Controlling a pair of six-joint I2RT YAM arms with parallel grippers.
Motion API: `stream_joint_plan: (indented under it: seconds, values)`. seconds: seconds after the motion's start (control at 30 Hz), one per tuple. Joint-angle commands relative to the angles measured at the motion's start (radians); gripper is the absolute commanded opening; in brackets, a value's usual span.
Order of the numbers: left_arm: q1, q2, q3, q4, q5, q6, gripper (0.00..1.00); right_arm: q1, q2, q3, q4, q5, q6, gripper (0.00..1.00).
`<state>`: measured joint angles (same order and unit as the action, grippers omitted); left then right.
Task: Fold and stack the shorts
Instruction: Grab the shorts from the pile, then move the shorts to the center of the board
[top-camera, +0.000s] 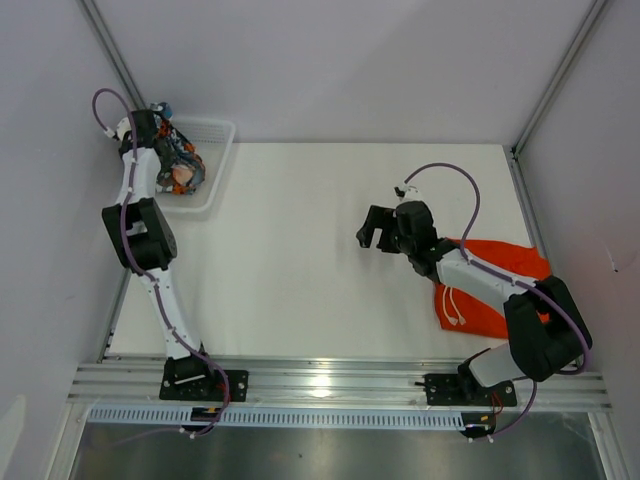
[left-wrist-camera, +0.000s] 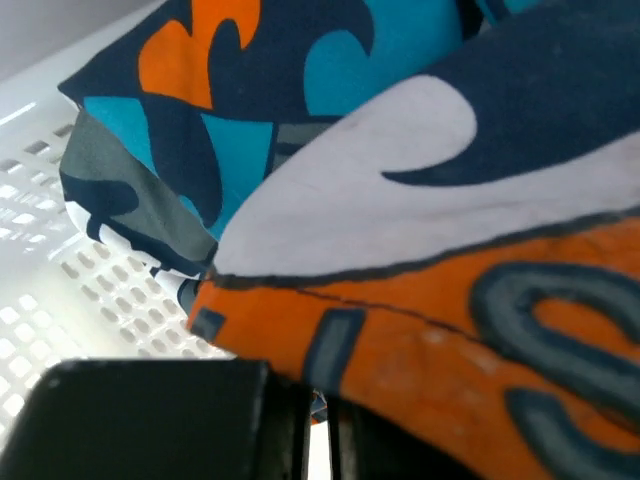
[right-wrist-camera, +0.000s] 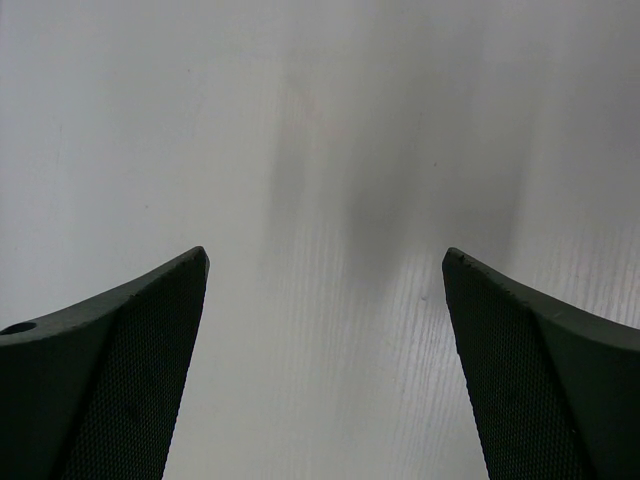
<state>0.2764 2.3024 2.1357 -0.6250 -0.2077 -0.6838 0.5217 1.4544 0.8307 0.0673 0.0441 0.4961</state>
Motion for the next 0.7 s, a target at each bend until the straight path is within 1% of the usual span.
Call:
stream_joint_plan:
  seconds: [0.0,0.03,0.07,0.1,0.13,0.17,0.23,0.27,0.3,0.37,0.4,0.43,0.47,0.5,0.53,0.57,0.6,0.67]
  values:
    - [0.004,-0.026,0.026,0.014,0.045,0.010,0.00,-0.002,-0.058,-0.021,0.032,0.017,-0.016,1.00]
    - [-0.008,-0.055,-0.032,0.034,0.044,0.016,0.00,-0.002,-0.065,-0.025,0.034,0.017,-0.017,0.99]
    - [-0.016,-0.137,-0.109,0.059,0.034,0.020,0.00,-0.005,-0.072,-0.030,0.037,0.017,-0.018,0.99]
    - [-0.025,-0.187,-0.152,0.129,0.028,0.026,0.00,-0.008,-0.081,-0.033,0.037,0.017,-0.016,0.99]
    - [-0.046,-0.239,-0.280,0.169,0.025,0.030,0.00,-0.011,-0.084,-0.031,0.032,0.017,-0.013,1.00]
    - [-0.057,-0.342,-0.316,0.207,0.018,0.033,0.00,-0.012,-0.091,-0.028,0.026,0.014,-0.014,1.00]
    - [-0.098,-0.440,-0.374,0.287,0.007,0.049,0.00,-0.014,-0.117,-0.028,0.019,0.011,-0.021,0.99]
    - [-0.117,-0.487,-0.440,0.307,-0.010,0.058,0.00,-0.015,-0.129,-0.028,0.016,0.013,-0.022,1.00]
    - [-0.135,-0.571,-0.454,0.341,-0.024,0.081,0.00,-0.015,-0.156,-0.028,0.003,0.014,-0.025,1.00]
    - [-0.196,-0.645,-0.487,0.360,-0.064,0.108,0.00,-0.017,-0.187,-0.031,-0.009,0.022,-0.034,0.99]
    - [-0.219,-0.708,-0.494,0.364,-0.074,0.137,0.00,-0.019,-0.202,-0.033,-0.020,0.023,-0.037,0.99]
    - [-0.264,-0.742,-0.500,0.369,-0.088,0.151,0.00,-0.022,-0.235,-0.044,-0.023,0.028,-0.040,0.99]
    - [-0.307,-0.812,-0.532,0.405,-0.100,0.185,0.00,-0.023,-0.249,-0.047,-0.029,0.028,-0.047,0.99]
    - [-0.331,-0.813,-0.562,0.425,-0.113,0.196,0.00,-0.025,-0.264,-0.051,-0.035,0.028,-0.047,0.99]
    - [-0.385,-0.887,-0.585,0.441,-0.124,0.204,0.00,-0.029,-0.288,-0.053,-0.040,0.028,-0.045,0.99]
    - [-0.411,-0.925,-0.603,0.477,-0.127,0.226,0.00,-0.034,-0.301,-0.057,-0.043,0.022,-0.050,0.99]
    - [-0.460,-0.993,-0.656,0.481,-0.148,0.228,0.00,-0.037,-0.310,-0.058,-0.047,0.017,-0.053,1.00]
    - [-0.499,-1.053,-0.695,0.472,-0.148,0.205,0.00,-0.045,-0.334,-0.054,-0.061,0.016,-0.054,0.99]
